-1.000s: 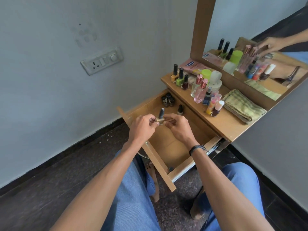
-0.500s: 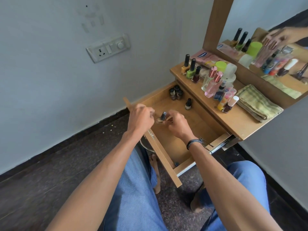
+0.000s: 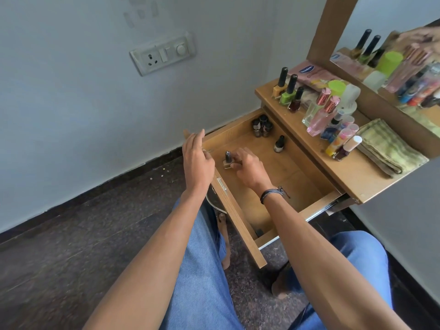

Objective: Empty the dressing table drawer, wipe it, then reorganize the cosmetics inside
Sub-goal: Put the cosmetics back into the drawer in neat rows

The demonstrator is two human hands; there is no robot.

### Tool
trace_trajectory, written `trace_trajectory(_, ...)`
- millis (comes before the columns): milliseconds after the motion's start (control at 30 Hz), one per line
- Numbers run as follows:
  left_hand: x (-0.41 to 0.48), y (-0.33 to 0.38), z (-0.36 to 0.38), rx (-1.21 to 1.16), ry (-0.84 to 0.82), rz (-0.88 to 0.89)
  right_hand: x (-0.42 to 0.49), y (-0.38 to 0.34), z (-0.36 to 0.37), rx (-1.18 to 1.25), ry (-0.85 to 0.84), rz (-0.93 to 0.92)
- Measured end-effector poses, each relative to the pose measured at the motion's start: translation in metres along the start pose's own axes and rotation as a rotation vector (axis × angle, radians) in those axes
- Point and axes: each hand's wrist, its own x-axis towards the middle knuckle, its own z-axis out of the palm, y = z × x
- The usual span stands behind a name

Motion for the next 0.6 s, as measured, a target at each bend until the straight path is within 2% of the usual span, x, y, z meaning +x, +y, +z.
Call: trace_trajectory(600,0.001,-0.003,0.002,0.011,0.008,0.008,0.007,0.001,0.019,0.037,0.036,-0.010)
